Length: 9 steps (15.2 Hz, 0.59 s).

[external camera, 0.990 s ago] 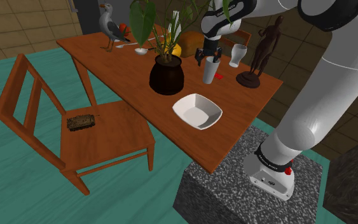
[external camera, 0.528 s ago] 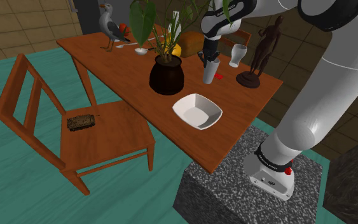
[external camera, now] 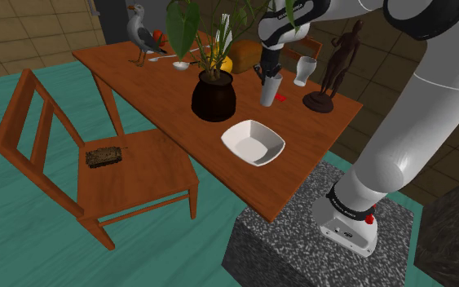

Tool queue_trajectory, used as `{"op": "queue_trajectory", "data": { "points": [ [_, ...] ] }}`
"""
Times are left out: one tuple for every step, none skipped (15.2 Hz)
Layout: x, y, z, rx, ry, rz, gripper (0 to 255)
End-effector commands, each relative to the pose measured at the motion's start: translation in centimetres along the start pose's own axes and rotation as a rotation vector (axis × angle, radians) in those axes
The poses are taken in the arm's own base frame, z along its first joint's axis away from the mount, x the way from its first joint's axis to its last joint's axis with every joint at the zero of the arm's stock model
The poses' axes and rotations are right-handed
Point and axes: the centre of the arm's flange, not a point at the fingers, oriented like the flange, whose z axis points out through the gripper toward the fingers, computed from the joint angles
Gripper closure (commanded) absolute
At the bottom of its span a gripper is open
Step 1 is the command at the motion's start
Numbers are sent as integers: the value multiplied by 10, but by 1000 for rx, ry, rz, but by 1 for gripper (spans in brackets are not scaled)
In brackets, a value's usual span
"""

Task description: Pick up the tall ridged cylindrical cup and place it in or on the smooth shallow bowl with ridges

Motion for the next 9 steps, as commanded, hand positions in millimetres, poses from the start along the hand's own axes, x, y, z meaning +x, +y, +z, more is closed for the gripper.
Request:
{"op": "queue_trajectory", "data": {
  "points": [
    [0,1,-9,0,0,0,255],
    [1,2,-14,0,0,0,255],
    [1,2,-20,0,0,0,255],
    [1,3,-25,0,0,0,255],
    [1,3,-30,0,0,0,255],
    [2,3,-35,0,0,0,255],
    [2,4,-41,0,0,0,255],
    [2,4,-46,0,0,0,255],
    [2,5,-51,0,0,0,255]
  ]
}}
